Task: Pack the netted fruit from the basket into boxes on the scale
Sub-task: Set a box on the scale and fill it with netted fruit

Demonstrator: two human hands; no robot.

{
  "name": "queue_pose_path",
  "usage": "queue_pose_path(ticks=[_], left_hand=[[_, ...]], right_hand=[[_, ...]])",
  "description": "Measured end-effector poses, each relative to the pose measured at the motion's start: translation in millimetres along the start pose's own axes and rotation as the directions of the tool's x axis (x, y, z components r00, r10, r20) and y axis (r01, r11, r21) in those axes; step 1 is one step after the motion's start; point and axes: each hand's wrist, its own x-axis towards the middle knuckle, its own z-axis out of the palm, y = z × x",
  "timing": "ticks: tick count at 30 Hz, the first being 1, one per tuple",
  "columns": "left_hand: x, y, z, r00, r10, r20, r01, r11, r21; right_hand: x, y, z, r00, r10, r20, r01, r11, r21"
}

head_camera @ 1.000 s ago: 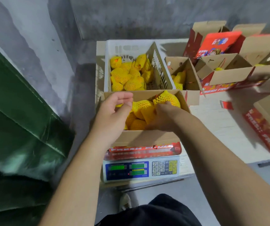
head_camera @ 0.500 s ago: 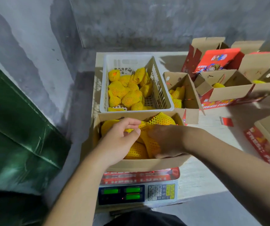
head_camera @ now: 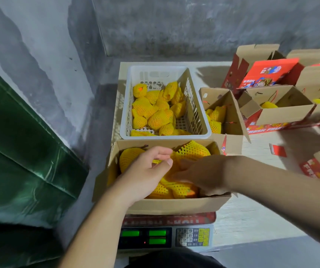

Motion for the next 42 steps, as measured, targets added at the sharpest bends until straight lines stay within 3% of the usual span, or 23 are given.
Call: queue_pose_path(ticks=[3,5,8,10,11,13,15,18,21,22,27,31,33,38,42], left_hand=[[3,2,1,1.000,0.008,-0.007,-0.008,1.000,0.008],[4,4,1,1.000,0.016,-0.013,-0.015,1.000,0.009],[2,7,-1,0.999,0.027,-0.031,-0.027,1.000,-0.001],[0,10,-3,0.998,0.053,-0.032,-0.054,0.998,-0.022],[-3,12,-4,0.996,0.079,-0.030,-0.081,0.996,-0.048],[-8,17,-3,0.989,0.138,-0.051,-0.143,0.984,-0.106],[-11,22,0,0.978,0.192,-0.087,-0.201,0.972,-0.121],[-11,28,4,0.964,0.253,-0.087,-0.262,0.958,-0.120],[-8,26,1,0.946,0.275,-0.173,-0.302,0.941,-0.151],[-7,24,-1,0.941,0.272,-0.203,-0.307,0.937,-0.166],[-13,18,-3,0.884,0.234,-0.405,-0.324,0.931,-0.169],[-28,22,-3,0.848,0.255,-0.465,-0.361,0.919,-0.156],[-40,28,-2,0.850,0.300,-0.433,-0.399,0.903,-0.158],[-72,22,-11,0.860,0.290,-0.420,-0.449,0.822,-0.352],[-88,7,-19,0.811,0.402,-0.425,-0.542,0.790,-0.287]], right_hand=[[6,-15,4,0.990,-0.057,-0.130,0.026,0.974,-0.226],[3,-10,5,0.983,-0.075,-0.169,0.036,0.974,-0.222],[-10,16,8,0.964,-0.045,-0.261,0.041,0.999,-0.024],[-21,30,11,0.917,-0.001,-0.400,0.120,0.955,0.272],[-24,33,13,0.885,0.028,-0.465,0.212,0.865,0.455],[-27,32,14,0.828,0.114,-0.549,0.412,0.539,0.735],[-24,27,16,0.800,0.208,-0.563,0.510,0.258,0.821],[-16,13,18,0.789,0.300,-0.537,0.520,0.142,0.843],[-6,1,19,0.778,0.344,-0.525,0.588,-0.106,0.802],[-3,-2,19,0.763,0.370,-0.530,0.610,-0.138,0.780],[3,-11,21,0.718,0.481,-0.504,0.617,-0.104,0.780],[4,-26,11,0.564,0.595,-0.573,0.505,0.300,0.809],[1,-42,3,0.525,0.632,-0.570,0.527,0.285,0.801],[-7,-80,-5,0.609,0.591,-0.529,0.719,-0.128,0.684],[-17,-112,-2,0.664,0.447,-0.599,0.745,-0.453,0.489]])
